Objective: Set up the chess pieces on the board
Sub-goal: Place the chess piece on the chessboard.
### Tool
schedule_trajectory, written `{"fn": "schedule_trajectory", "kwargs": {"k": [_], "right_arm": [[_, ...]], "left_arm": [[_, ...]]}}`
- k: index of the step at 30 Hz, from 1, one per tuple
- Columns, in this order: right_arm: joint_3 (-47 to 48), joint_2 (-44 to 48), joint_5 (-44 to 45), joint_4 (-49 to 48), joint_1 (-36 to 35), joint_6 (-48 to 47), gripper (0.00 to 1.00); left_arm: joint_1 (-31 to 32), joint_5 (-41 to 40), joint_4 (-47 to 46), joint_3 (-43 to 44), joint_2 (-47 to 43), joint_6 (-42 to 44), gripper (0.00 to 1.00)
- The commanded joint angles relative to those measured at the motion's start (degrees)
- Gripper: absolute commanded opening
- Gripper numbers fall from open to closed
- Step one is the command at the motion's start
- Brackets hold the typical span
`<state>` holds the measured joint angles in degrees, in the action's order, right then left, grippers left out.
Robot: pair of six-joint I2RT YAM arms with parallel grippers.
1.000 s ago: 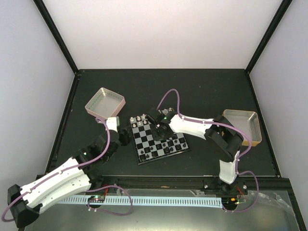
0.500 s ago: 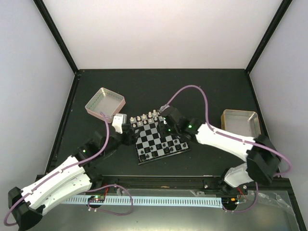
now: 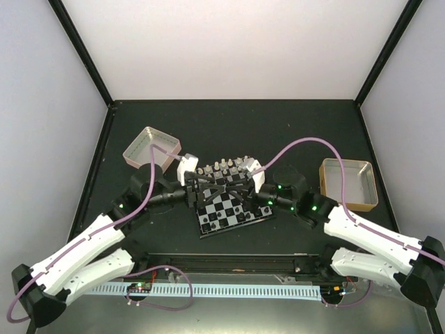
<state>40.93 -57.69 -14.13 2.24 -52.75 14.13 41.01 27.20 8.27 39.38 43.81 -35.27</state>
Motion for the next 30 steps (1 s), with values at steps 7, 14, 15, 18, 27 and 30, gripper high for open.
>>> {"fn": "schedule_trajectory", "kwargs": {"k": [7,14,15,18,27,30], "right_arm": [[0.4,3.8,-12.8,0.2,-0.3,-7.1,0.14],[0.3,4.4,-15.3,1.3,-0.3,-8.3,0.13],[0.3,4.4,-15.5,1.3,-0.3,-8.3,0.13],[0.4,4.4,-15.8,1.8,-0.3,-8.6,0.13],[0.5,4.0,-13.6,2.6,-0.3,-8.0,0.15],[0.7,4.2,-12.3,2.4,-0.3,-7.1,0.18]], "left_arm": [[-0.6,12.6,0.9,7.7,4.8,-0.7,0.58],[-0.6,13.5,9.7,11.1,9.0,4.6,0.46],[-0.7,13.7,10.7,11.5,9.5,5.3,0.45],[-0.8,15.2,11.4,11.9,10.5,6.3,0.4],[-0.9,17.9,10.3,12.3,11.6,6.9,0.04],[-1.0,18.0,12.3,13.1,12.9,8.2,0.02]]}}
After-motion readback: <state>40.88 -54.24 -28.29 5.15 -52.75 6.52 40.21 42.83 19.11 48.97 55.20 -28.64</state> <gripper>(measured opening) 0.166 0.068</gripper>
